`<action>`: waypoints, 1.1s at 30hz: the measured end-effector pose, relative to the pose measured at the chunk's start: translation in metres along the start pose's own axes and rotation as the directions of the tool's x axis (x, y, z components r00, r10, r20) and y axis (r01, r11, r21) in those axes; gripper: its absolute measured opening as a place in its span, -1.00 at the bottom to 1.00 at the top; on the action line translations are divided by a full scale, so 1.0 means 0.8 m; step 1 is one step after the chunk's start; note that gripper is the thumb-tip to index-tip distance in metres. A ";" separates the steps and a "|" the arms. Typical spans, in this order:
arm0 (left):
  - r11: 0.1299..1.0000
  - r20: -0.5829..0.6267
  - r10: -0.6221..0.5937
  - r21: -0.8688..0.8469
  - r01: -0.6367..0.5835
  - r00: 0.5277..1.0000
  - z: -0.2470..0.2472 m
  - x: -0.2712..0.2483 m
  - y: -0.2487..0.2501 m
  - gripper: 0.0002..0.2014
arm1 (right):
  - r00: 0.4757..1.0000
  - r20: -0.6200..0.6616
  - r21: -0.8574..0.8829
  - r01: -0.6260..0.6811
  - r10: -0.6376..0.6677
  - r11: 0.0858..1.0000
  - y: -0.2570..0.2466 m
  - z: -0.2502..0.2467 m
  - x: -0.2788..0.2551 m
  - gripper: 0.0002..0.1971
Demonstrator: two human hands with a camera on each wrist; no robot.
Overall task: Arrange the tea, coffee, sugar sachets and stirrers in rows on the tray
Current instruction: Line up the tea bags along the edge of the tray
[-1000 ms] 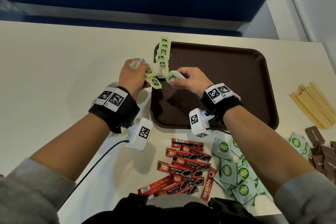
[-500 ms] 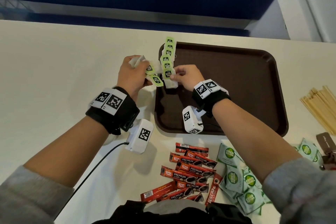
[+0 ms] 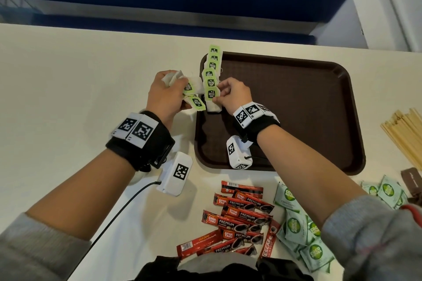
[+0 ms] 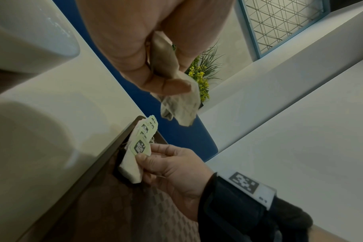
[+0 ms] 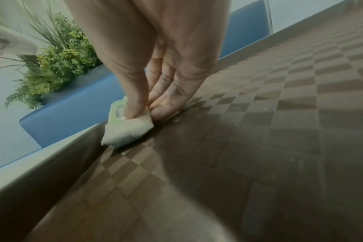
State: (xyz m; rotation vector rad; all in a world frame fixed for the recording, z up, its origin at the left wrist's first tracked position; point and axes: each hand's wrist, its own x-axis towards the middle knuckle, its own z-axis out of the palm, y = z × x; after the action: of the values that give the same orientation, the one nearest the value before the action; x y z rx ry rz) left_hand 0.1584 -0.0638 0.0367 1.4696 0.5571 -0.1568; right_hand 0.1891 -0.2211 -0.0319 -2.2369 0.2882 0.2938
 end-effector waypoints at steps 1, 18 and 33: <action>1.000 0.000 0.001 0.002 -0.001 1.000 0.000 0.000 0.000 -0.83 | 1.000 -0.002 -0.001 -0.002 0.002 1.000 0.001 0.001 0.000 -0.69; 1.000 0.011 -0.008 0.016 0.007 1.000 0.001 0.002 -0.001 -0.83 | 0.999 -0.027 0.074 -0.045 0.047 0.996 0.004 0.006 -0.002 -0.61; 1.000 0.029 -0.013 0.008 0.013 0.999 0.003 0.006 0.000 -0.81 | 0.998 -0.058 0.056 0.006 -0.002 0.998 -0.009 0.007 0.010 -0.62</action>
State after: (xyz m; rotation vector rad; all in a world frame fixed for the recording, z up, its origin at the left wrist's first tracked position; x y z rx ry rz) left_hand 0.1630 -0.0652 0.0349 1.4696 0.5432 -0.1904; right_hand 0.1983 -0.2129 -0.0325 -2.1926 0.3192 0.2161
